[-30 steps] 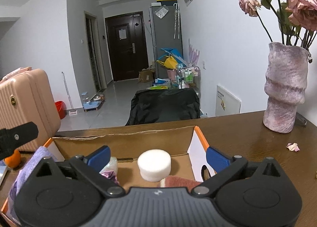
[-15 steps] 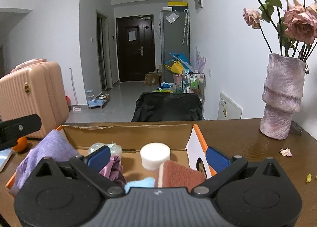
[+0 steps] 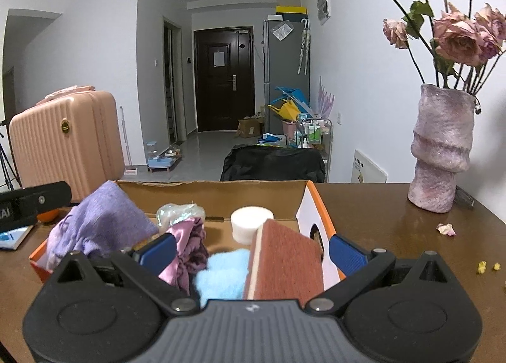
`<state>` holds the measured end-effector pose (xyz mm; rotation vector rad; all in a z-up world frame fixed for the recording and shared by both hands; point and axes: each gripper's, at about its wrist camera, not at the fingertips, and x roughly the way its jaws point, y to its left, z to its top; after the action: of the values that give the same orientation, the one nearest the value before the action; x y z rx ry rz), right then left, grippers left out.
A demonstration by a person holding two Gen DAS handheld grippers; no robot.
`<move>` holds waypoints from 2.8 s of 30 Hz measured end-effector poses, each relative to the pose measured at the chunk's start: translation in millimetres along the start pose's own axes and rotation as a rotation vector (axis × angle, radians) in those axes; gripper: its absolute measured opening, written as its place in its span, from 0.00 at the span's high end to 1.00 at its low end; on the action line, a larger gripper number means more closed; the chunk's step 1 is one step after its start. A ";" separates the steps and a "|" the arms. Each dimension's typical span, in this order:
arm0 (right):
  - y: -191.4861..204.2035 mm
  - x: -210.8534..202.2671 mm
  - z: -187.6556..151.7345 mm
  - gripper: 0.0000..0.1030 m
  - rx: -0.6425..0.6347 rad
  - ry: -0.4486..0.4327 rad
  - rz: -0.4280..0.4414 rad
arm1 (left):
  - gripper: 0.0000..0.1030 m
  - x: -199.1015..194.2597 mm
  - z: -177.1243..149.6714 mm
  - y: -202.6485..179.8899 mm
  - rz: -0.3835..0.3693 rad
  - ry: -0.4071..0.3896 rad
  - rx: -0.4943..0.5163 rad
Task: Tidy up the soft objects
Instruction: 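Withdraw both tools from the box toward the blue handkerchief pack, then close the right tool on the blue handkerchief pack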
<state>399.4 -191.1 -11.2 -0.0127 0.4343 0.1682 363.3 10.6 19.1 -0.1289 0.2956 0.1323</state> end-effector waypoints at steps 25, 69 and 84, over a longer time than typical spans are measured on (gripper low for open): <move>-22.4 -86.5 -65.1 0.00 -0.005 -0.020 -0.034 | 0.00 -74.8 -37.7 4.3 -0.019 0.053 0.028; -29.5 -135.9 -113.3 0.00 -0.040 0.040 -0.015 | 0.00 -142.8 -88.1 22.8 -0.046 0.141 0.083; -36.6 -69.0 -101.9 0.08 -0.107 0.162 -0.010 | 0.00 -135.9 -89.3 25.3 -0.018 0.163 0.071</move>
<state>301.2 -243.1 -75.6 -0.1342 0.5867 0.1813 205.7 7.4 -27.7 -0.0723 0.4611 0.0934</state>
